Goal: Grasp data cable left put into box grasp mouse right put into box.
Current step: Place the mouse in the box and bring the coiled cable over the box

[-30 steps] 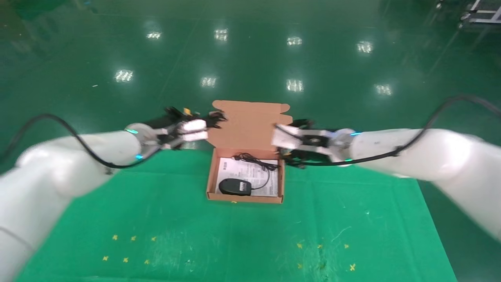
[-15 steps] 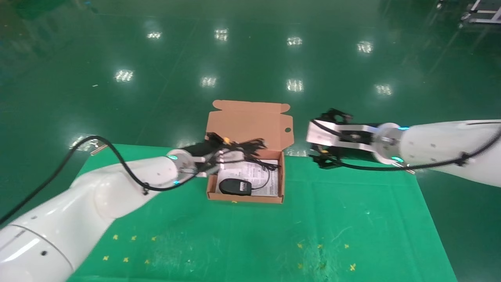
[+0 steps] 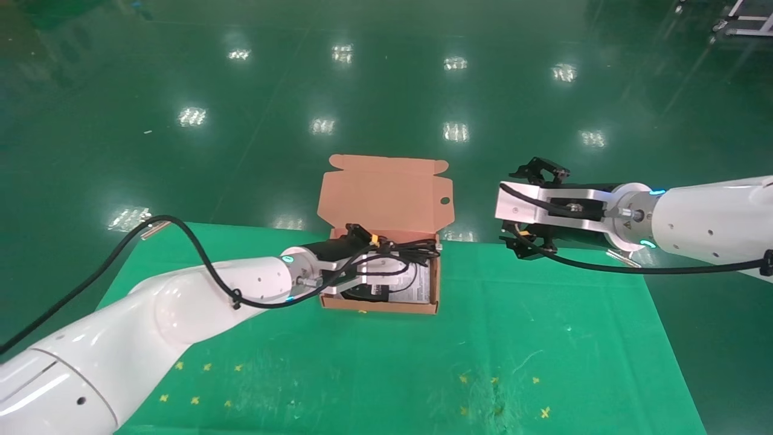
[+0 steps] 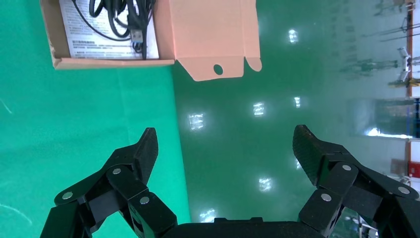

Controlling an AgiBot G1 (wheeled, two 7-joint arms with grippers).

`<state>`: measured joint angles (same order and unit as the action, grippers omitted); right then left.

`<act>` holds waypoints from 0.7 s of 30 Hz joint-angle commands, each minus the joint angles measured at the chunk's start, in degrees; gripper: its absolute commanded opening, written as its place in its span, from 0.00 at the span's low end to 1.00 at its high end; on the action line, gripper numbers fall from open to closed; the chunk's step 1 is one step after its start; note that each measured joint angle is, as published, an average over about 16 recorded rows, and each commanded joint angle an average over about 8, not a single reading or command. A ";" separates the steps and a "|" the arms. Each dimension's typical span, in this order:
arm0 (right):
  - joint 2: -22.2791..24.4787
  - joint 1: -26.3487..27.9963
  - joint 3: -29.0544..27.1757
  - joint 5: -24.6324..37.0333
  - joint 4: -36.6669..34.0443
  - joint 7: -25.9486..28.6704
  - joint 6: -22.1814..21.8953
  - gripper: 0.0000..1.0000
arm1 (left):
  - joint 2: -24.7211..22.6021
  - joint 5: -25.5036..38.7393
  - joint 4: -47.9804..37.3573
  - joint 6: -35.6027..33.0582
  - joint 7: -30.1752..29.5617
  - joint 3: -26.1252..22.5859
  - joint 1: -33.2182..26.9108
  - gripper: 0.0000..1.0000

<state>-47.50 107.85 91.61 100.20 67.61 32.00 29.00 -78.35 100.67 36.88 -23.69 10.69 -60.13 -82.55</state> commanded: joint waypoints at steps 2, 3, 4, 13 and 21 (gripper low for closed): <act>0.23 0.29 0.18 0.86 0.61 0.44 0.18 1.00 | -0.05 -0.73 -0.42 -0.04 0.27 -0.44 -0.25 1.00; 0.19 0.27 0.17 0.76 0.53 0.39 0.18 1.00 | -0.05 -0.64 -0.38 -0.05 0.25 -0.40 -0.24 1.00; 0.16 0.23 0.16 0.64 0.43 0.33 0.18 1.00 | -0.04 -0.54 -0.34 -0.06 0.22 -0.35 -0.22 1.00; -0.11 -0.08 -0.04 -0.16 -0.19 0.01 0.06 1.00 | 0.54 -0.06 0.61 -0.20 -0.19 0.06 0.01 1.00; -2.67 2.59 -1.93 2.31 -5.31 -1.86 -4.98 1.00 | 0.63 -1.30 0.29 5.19 -1.06 0.34 -3.15 1.00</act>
<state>-50.76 110.67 89.59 102.61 61.27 29.60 23.45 -77.73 99.19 36.88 -18.33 9.82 -59.80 -86.11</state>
